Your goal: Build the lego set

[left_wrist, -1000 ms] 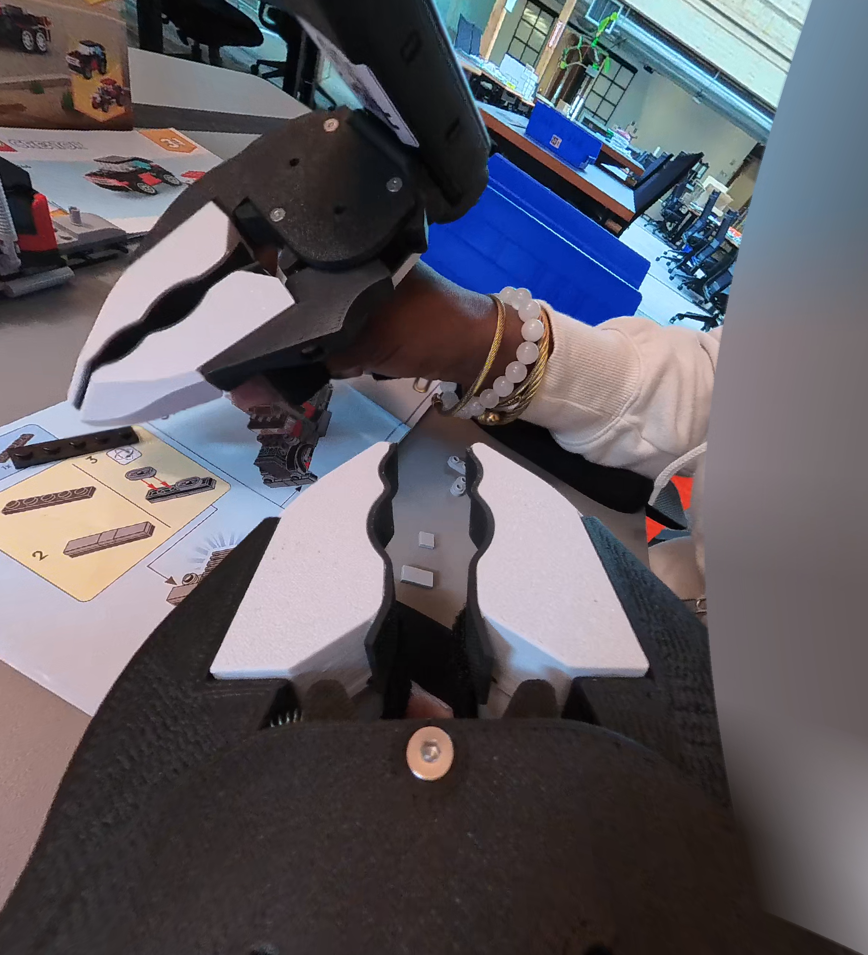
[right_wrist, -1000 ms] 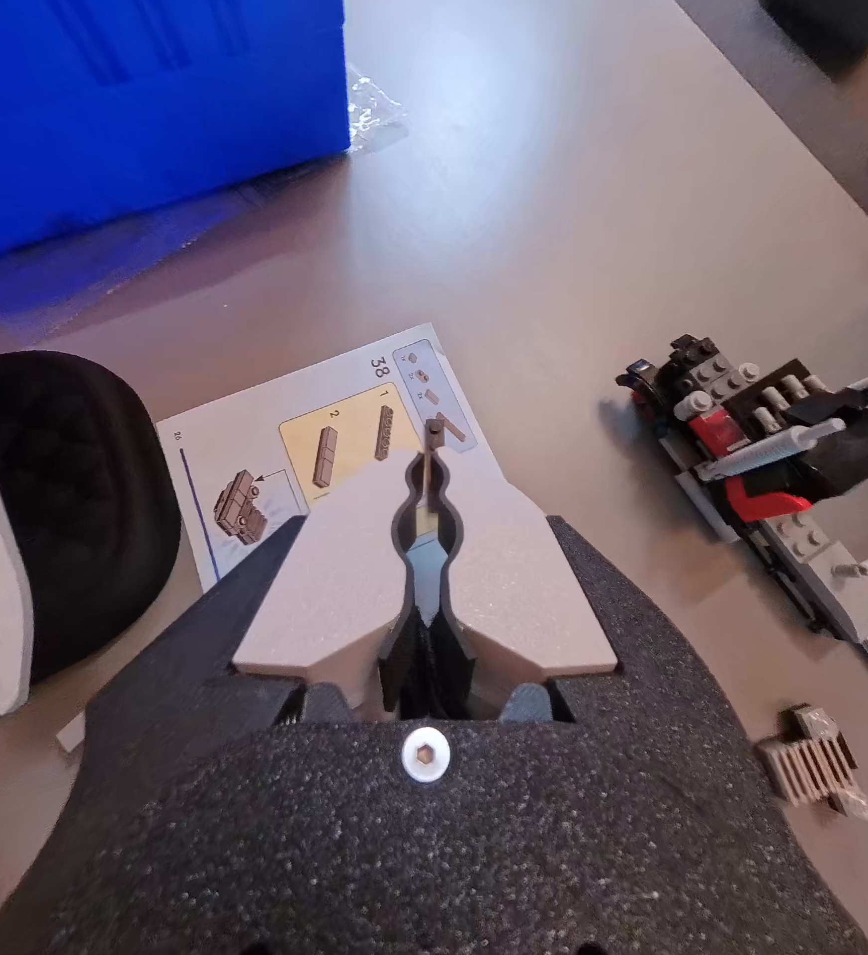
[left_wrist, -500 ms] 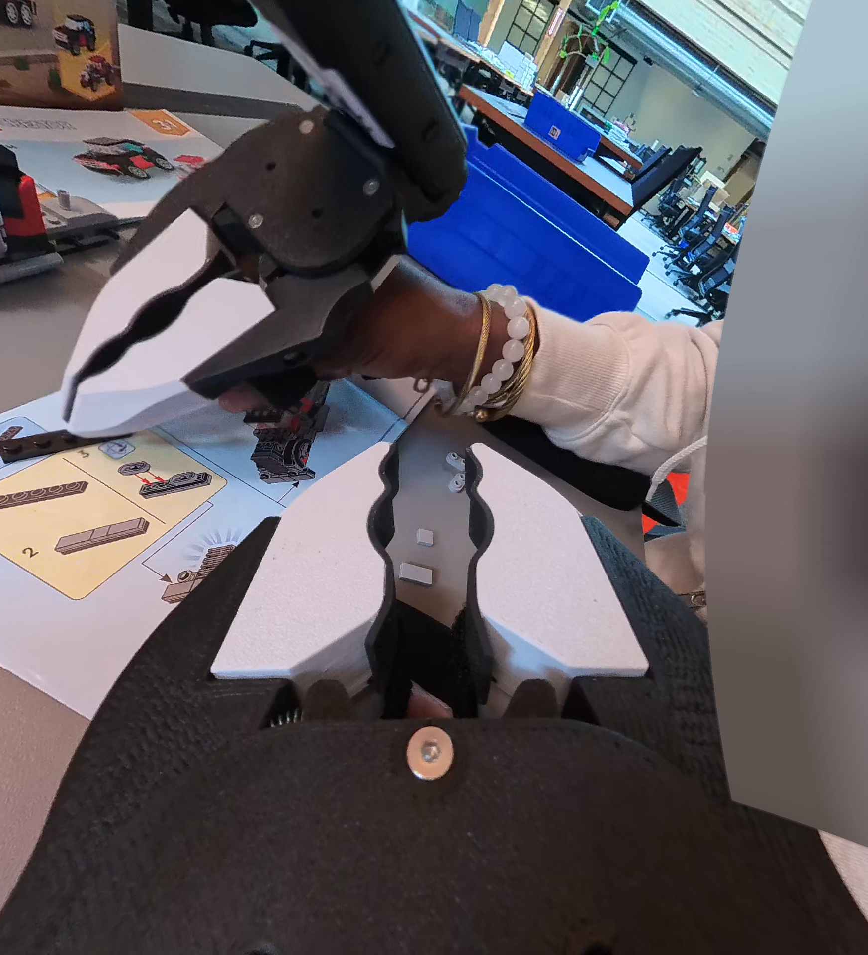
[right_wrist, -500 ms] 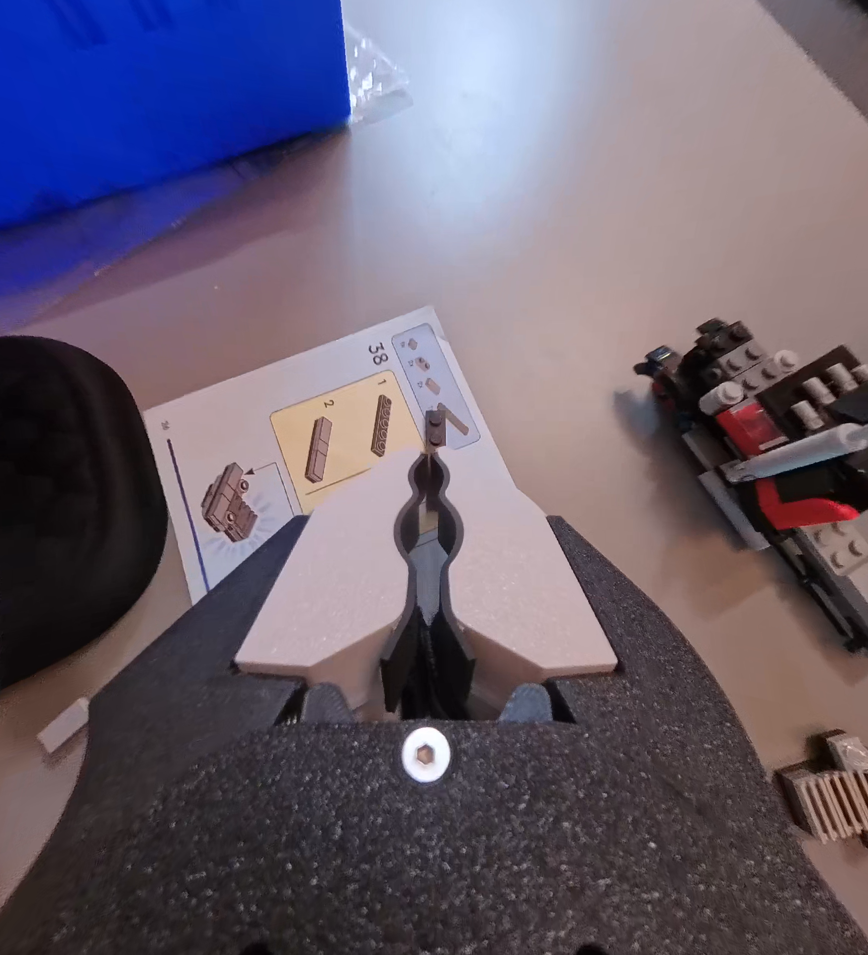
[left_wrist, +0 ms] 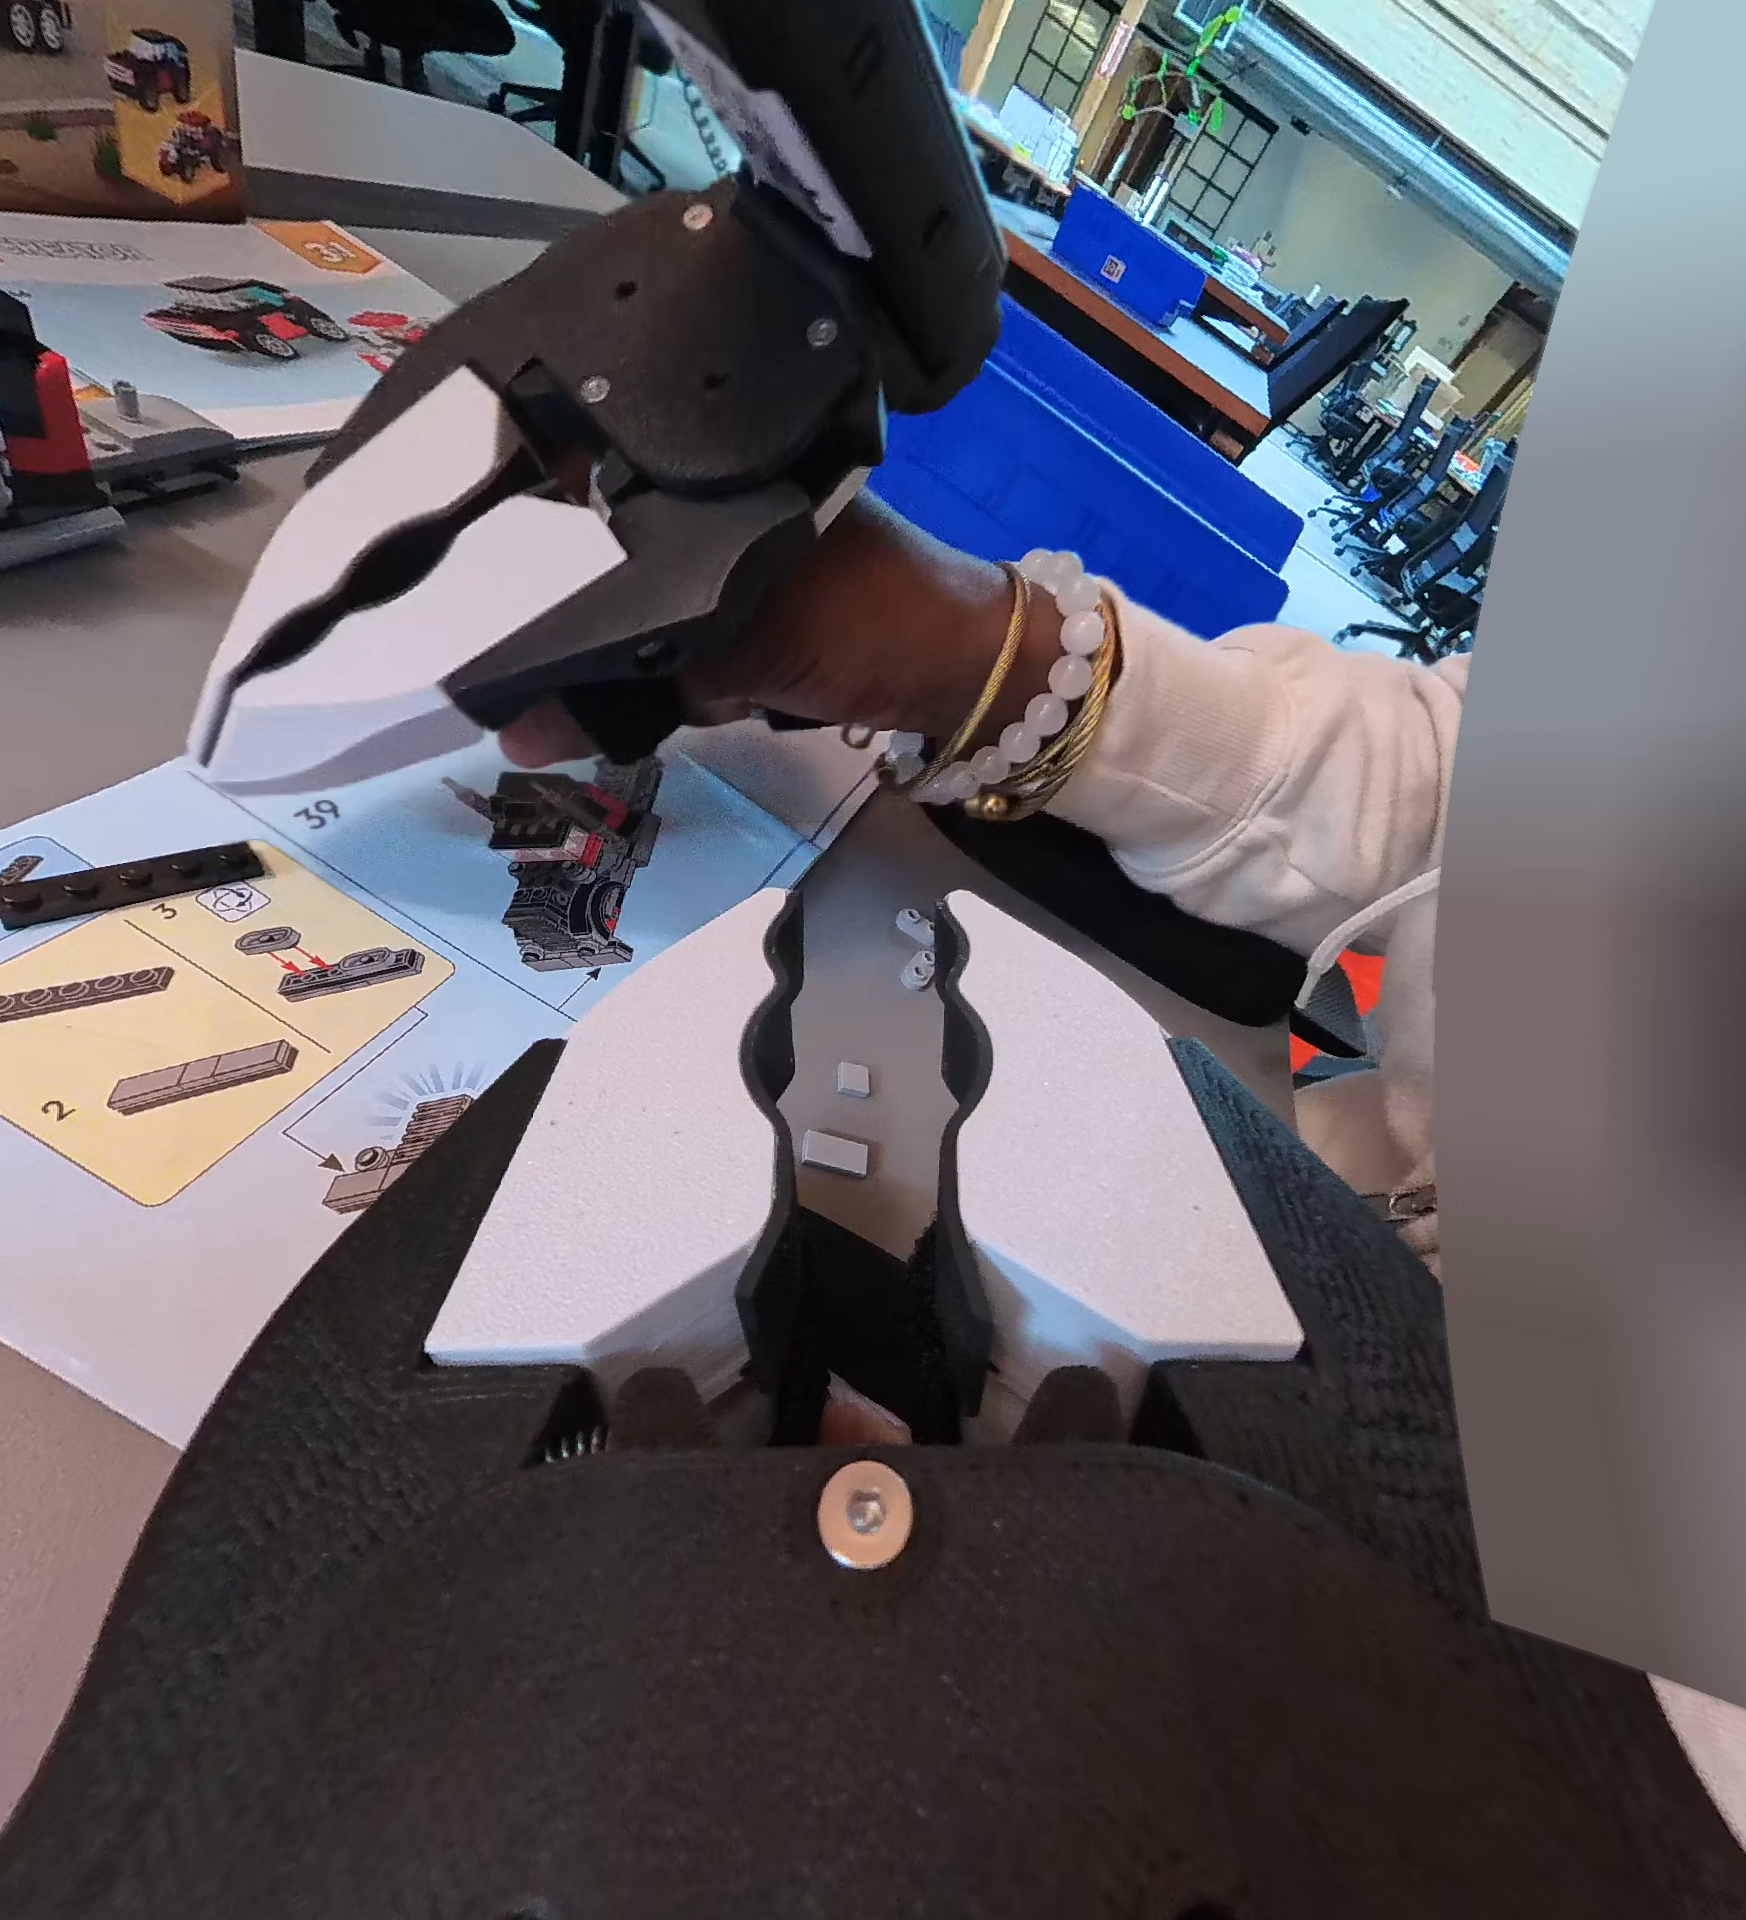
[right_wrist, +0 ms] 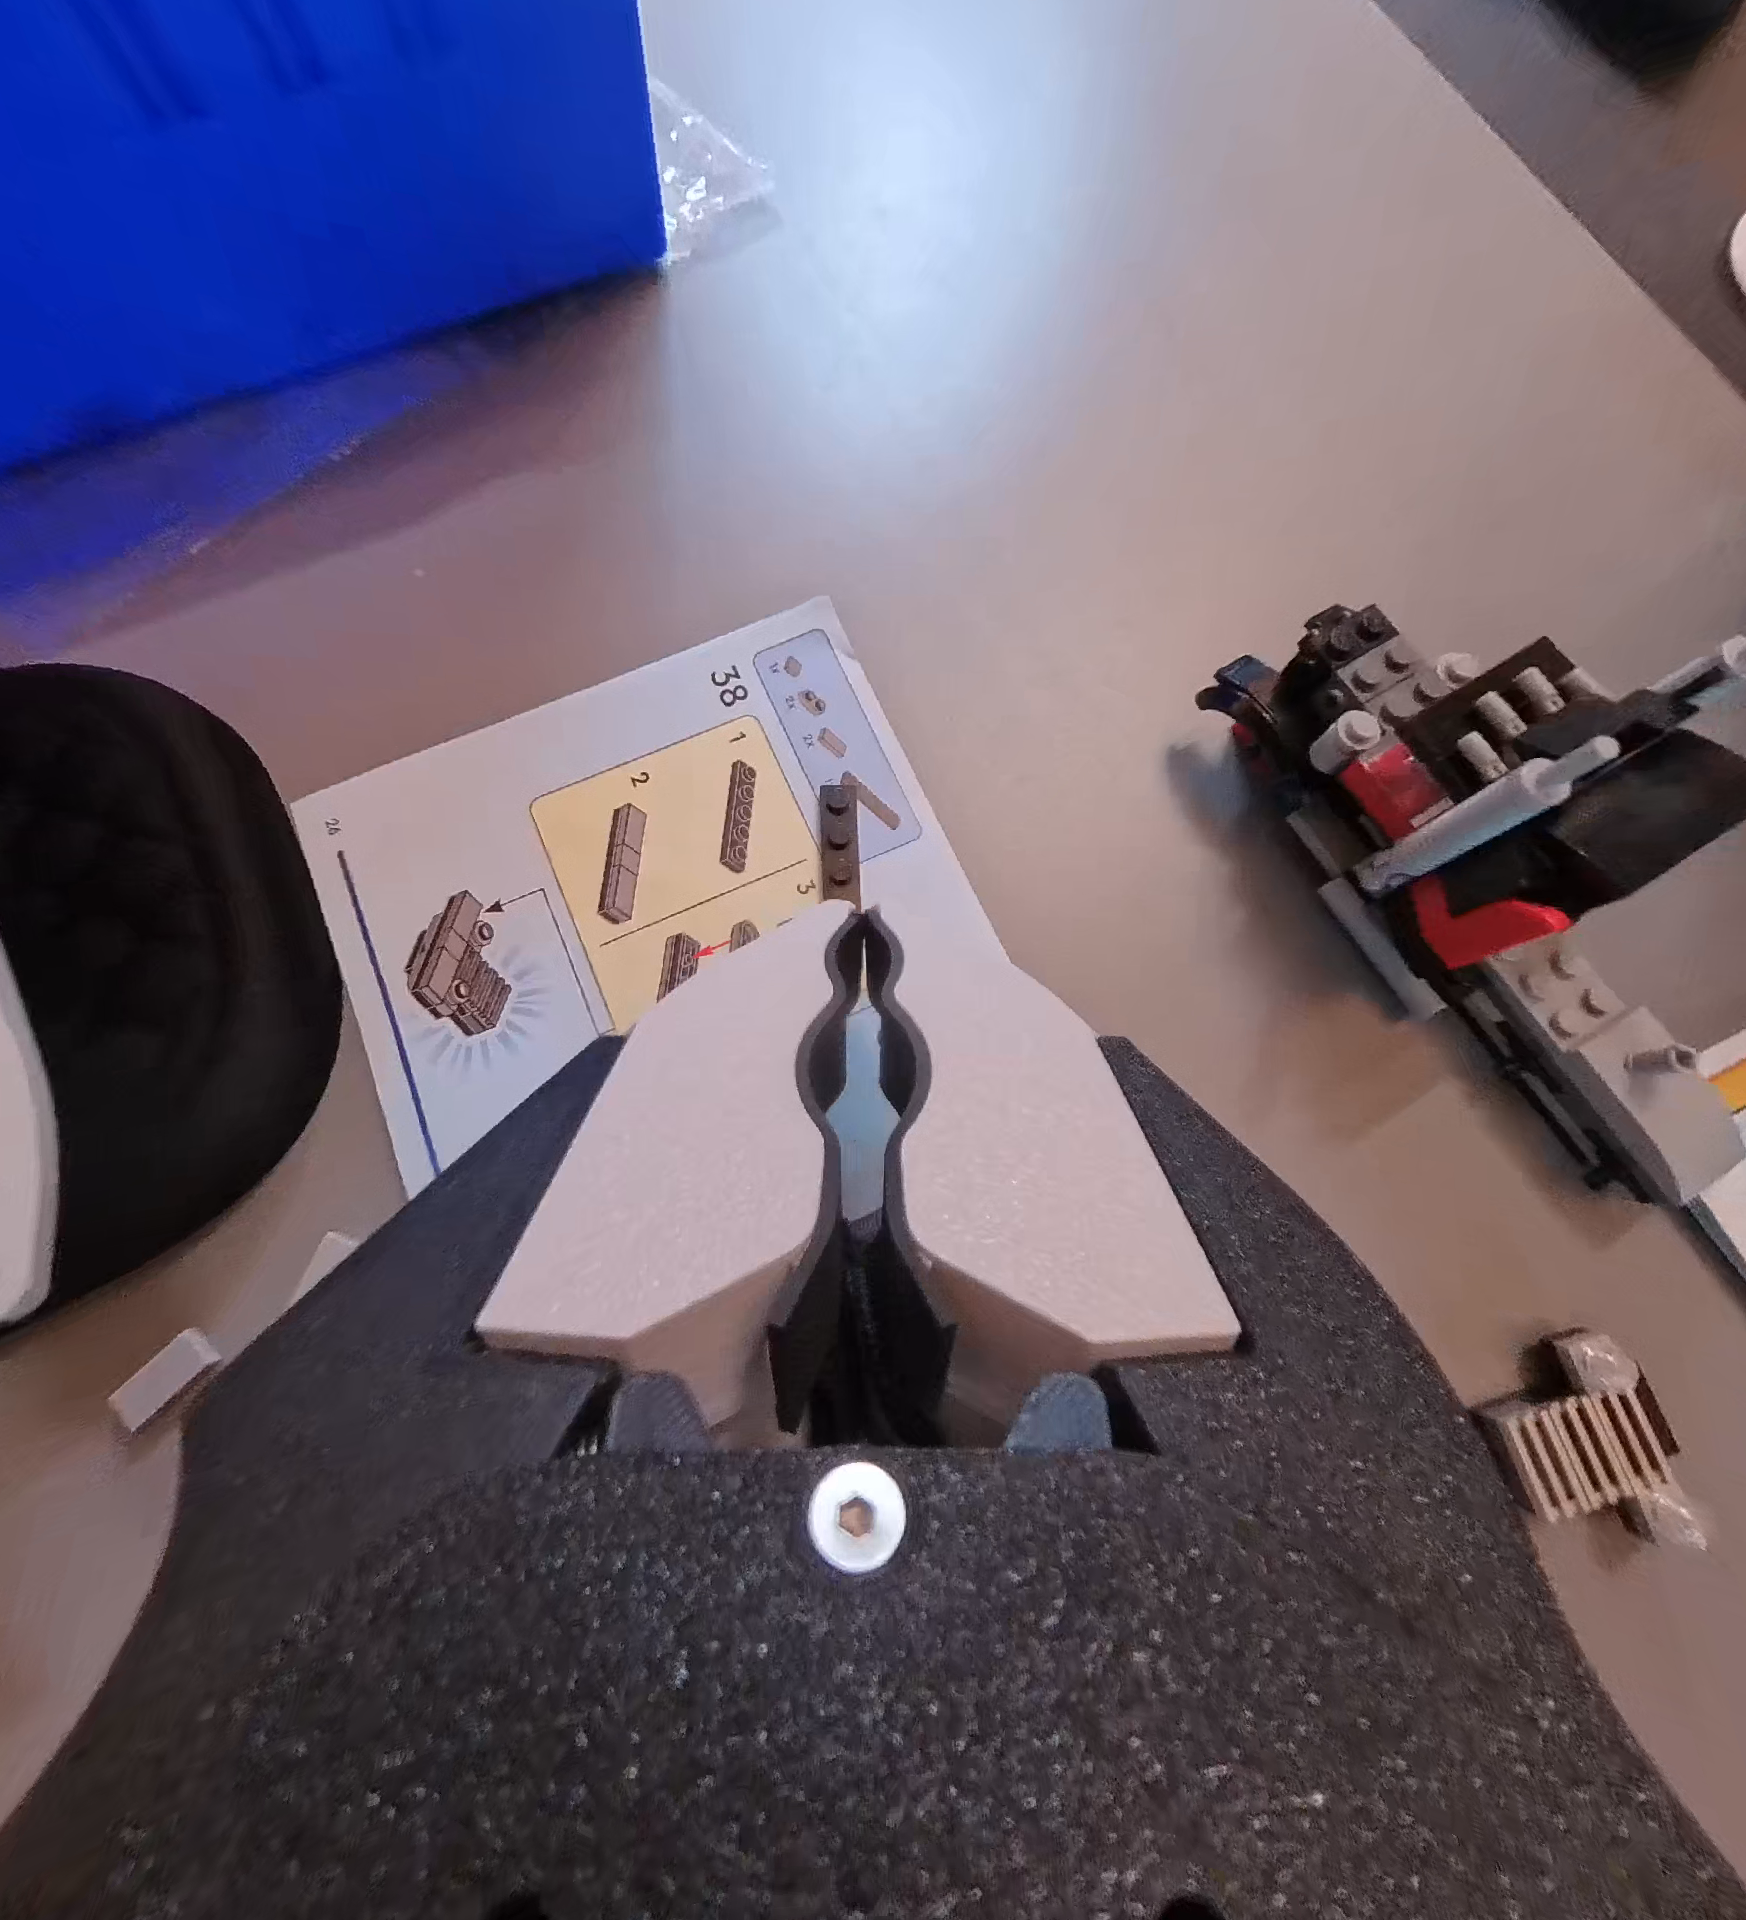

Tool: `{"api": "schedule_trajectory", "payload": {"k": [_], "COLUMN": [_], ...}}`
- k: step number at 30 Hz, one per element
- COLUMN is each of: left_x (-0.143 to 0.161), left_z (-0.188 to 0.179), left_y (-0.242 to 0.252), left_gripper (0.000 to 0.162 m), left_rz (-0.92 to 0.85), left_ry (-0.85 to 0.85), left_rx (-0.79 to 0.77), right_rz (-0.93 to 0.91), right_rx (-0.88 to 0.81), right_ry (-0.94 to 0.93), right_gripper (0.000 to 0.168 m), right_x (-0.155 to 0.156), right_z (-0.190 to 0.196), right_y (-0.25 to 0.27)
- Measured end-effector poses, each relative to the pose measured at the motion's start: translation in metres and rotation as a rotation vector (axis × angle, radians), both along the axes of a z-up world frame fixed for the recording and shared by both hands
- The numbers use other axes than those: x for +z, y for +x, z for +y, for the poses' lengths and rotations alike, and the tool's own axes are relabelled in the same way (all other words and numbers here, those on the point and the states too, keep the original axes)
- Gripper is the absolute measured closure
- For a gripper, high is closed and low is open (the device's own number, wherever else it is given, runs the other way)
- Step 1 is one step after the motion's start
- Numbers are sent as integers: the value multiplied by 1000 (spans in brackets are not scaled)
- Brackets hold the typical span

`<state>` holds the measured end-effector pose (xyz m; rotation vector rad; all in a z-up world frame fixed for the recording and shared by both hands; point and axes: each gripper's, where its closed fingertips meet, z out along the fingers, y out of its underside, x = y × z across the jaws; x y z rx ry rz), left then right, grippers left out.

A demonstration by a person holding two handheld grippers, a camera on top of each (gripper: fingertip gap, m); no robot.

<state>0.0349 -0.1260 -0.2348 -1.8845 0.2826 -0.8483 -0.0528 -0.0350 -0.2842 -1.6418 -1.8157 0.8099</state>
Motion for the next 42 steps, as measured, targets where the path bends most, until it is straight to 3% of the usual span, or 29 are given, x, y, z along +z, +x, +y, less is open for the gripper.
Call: {"api": "schedule_trajectory", "payload": {"k": [5, 9, 15, 30, 36, 42], "left_x": [-1, -1, 1, 2, 3, 3], "left_z": [0, 0, 0, -1, -1, -1], "left_y": [0, 1, -1, 0, -1, -1], "left_gripper": [138, 138, 138, 139, 139, 139], "left_rz": [-2, 2, -15, -16, -26, -31], "left_ry": [-5, -2, 2, 10, 19, 17], "left_rx": [-3, -4, 3, -6, -5, -6], "right_rz": [-49, 4, -63, -63, -114, -69], "right_rx": [34, 100, 156, 163, 179, 146], "right_ry": [21, 29, 0, -51, -51, -83], "right_gripper": [168, 168, 168, 168, 168, 168], "right_x": [-14, 2, -16, -10, -22, -7], "right_z": [-6, -20, -25, -29, -31, -23], "right_y": [2, -18, -37, -30, -27, -23]}}
